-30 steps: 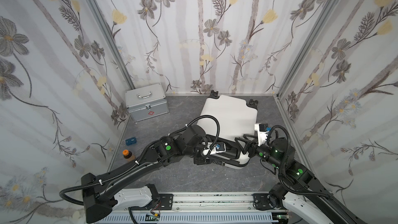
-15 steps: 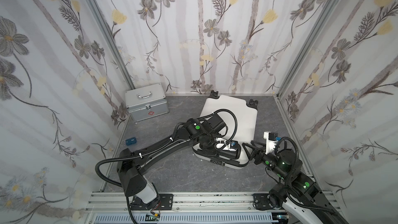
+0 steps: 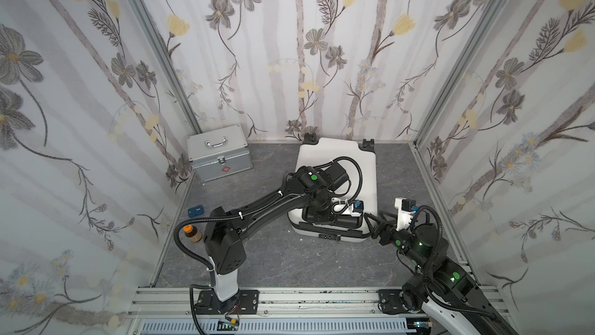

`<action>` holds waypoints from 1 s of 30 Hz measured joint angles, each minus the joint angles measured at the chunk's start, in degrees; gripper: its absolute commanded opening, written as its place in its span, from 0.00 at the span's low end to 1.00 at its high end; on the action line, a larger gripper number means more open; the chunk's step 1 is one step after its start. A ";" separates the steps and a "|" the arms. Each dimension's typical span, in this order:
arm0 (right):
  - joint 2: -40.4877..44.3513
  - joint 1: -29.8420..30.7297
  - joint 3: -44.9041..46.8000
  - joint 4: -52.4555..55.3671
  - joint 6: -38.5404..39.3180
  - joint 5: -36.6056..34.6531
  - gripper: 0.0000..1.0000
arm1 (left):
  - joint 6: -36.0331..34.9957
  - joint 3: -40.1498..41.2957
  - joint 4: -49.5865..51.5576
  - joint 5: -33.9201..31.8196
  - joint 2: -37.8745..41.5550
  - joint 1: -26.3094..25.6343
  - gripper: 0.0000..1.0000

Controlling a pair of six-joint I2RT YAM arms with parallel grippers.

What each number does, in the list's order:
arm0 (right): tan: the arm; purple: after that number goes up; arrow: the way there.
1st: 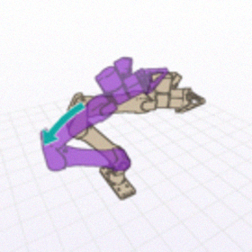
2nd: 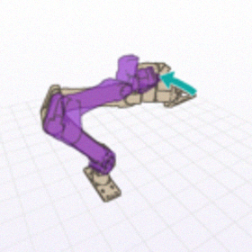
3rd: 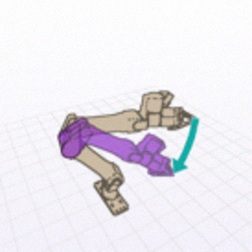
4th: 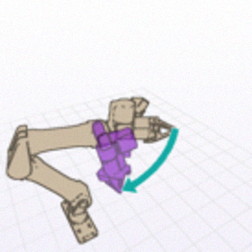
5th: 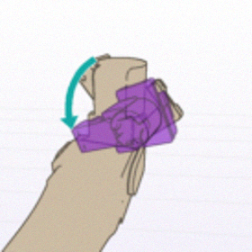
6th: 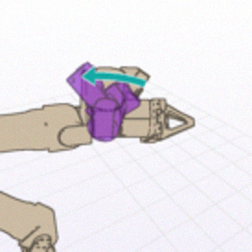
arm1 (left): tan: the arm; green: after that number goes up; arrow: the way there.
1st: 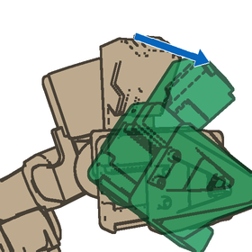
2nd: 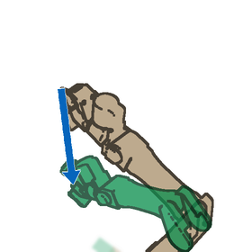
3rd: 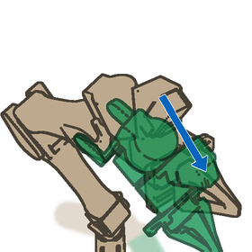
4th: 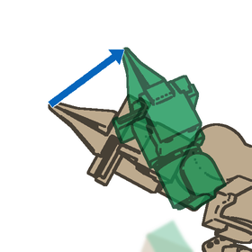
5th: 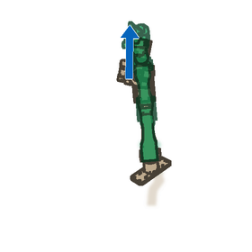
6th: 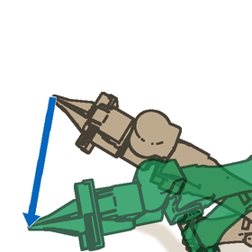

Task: Open the suitcase zippers
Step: Pick up the suitcase from the center of the board.

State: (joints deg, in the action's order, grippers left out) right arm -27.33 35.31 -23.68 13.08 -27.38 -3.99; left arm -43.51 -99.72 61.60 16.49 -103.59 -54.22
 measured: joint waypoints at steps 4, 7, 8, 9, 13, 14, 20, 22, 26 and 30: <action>0.92 -0.02 -0.63 -0.26 3.32 -2.16 0.74 | 5.49 4.74 -3.76 0.20 4.07 2.03 0.00; 2.25 -0.02 0.15 -2.05 6.56 -3.21 0.69 | 9.60 8.17 -5.11 -0.44 7.32 3.56 0.00; 2.82 -0.02 0.96 -3.08 7.78 -3.23 0.67 | 11.26 8.85 -5.22 -0.76 8.17 4.02 0.00; 3.43 -0.02 2.01 -4.09 9.31 -3.19 0.66 | 12.81 9.03 -5.22 -0.76 8.66 4.42 0.00; 5.55 0.07 6.80 -6.82 14.58 -1.40 0.63 | 18.80 7.89 -6.23 -1.16 8.94 5.40 0.00; 5.77 0.24 7.56 -7.23 15.67 -0.57 0.62 | 20.06 6.97 -6.25 -1.49 8.59 5.44 0.00; 4.07 3.34 8.57 -11.67 20.63 1.38 0.59 | 22.95 2.75 -6.32 -0.17 6.16 5.57 0.00; 1.79 4.98 8.52 -13.05 22.43 1.33 0.59 | 23.19 1.88 -6.32 0.35 5.64 5.79 0.00; -4.02 9.09 8.50 -16.04 26.80 0.57 0.56 | 23.69 0.44 -6.47 1.44 4.90 6.03 0.00; -9.66 12.48 10.67 -22.77 29.59 -1.53 0.55 | 24.33 -0.57 -6.47 2.47 4.68 6.21 0.00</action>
State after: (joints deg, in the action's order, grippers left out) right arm -36.99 47.79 -13.02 -9.69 2.22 -5.52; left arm -19.18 -100.29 55.13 18.96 -98.91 -48.01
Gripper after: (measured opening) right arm 0.556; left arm 0.266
